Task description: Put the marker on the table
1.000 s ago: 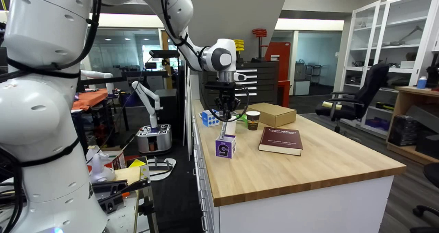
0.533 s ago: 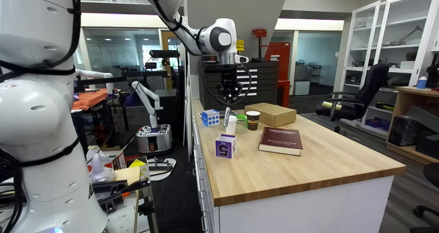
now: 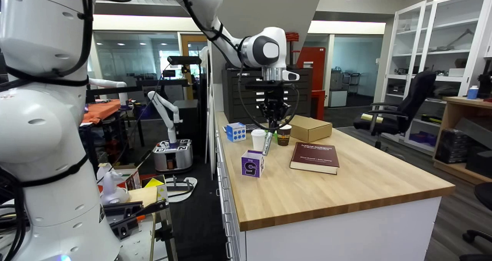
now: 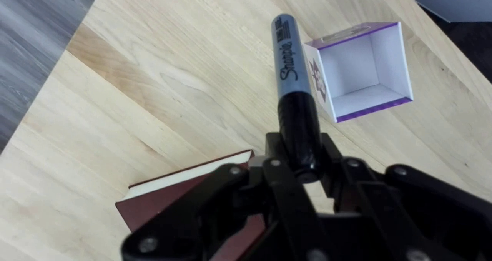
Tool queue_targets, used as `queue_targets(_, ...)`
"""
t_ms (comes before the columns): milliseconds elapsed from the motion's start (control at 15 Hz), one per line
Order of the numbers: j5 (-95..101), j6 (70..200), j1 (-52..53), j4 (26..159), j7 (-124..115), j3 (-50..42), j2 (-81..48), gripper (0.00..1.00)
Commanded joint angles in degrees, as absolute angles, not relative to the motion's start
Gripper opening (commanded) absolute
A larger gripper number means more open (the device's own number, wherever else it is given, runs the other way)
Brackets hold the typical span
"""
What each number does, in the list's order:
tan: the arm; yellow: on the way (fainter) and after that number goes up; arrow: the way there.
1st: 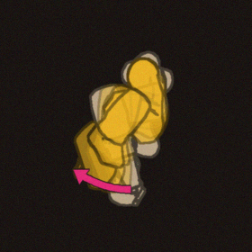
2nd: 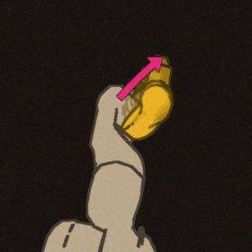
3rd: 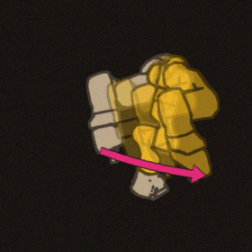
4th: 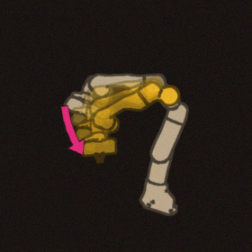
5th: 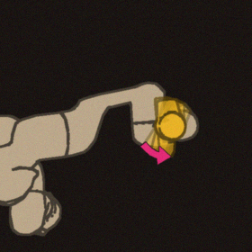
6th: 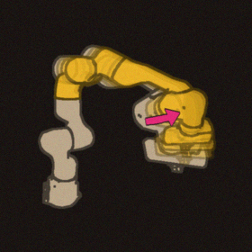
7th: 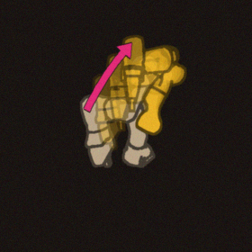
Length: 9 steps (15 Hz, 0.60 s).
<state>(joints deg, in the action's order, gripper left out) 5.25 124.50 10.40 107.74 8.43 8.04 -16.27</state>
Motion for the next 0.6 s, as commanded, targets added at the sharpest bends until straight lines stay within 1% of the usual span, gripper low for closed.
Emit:
queue_targets(0, 4.7, 122.4, 9.3, 103.4, 7.4, 7.4, -21.9, 0.06)
queue_targets(533, 2.0, 115.8, 6.6, 93.6, 8.9, 6.7, -35.1, 0.06)
